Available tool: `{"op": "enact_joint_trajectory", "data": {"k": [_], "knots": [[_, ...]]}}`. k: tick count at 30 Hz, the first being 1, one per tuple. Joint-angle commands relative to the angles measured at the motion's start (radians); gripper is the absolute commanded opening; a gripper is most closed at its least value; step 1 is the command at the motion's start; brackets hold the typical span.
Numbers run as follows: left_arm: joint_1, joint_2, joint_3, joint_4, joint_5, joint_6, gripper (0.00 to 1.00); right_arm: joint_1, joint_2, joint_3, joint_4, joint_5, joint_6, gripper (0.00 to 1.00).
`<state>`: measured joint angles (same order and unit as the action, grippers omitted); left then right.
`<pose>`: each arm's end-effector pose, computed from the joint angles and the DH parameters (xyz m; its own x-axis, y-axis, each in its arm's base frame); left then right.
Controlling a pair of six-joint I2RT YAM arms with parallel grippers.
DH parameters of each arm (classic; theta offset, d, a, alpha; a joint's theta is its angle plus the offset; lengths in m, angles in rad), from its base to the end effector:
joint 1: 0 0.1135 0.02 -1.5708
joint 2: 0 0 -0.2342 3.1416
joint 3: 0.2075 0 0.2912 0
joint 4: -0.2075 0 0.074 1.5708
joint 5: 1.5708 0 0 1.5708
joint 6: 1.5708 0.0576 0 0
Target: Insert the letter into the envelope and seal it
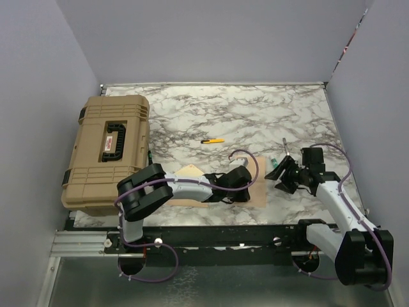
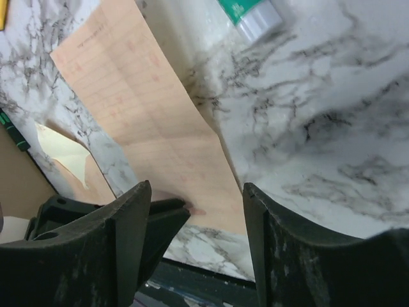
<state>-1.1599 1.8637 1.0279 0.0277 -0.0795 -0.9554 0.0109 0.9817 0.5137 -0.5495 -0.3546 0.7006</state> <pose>0.1696 -0.3777 0.0716 -0.8950 0.0164 -0.4457 0.2791 0.8001 -0.5310 0.2383 0.0226 0.1243 -0.7746 0.5962 -0.2113 0.4012 0.7213 0.5646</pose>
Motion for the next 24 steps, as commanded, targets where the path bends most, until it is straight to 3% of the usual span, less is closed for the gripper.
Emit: {"op": "enact_joint_trajectory", "data": {"k": [1, 6, 12, 24], "knots": [[-0.007, -0.021, -0.081, -0.126, -0.037, 0.001, 0.21, -0.005, 0.043, -0.029, 0.236, -0.047, -0.034, 0.65], [-0.007, -0.029, -0.090, -0.151, 0.009, 0.058, 0.21, -0.004, 0.112, -0.033, 0.399, -0.063, -0.066, 0.69], [-0.007, -0.030, -0.091, -0.180, 0.016, 0.086, 0.21, -0.005, 0.244, -0.064, 0.482, -0.125, -0.066, 0.67], [-0.007, -0.028, -0.087, -0.195, -0.003, 0.085, 0.19, -0.014, 0.437, -0.098, 0.731, -0.313, -0.072, 0.53]]}}
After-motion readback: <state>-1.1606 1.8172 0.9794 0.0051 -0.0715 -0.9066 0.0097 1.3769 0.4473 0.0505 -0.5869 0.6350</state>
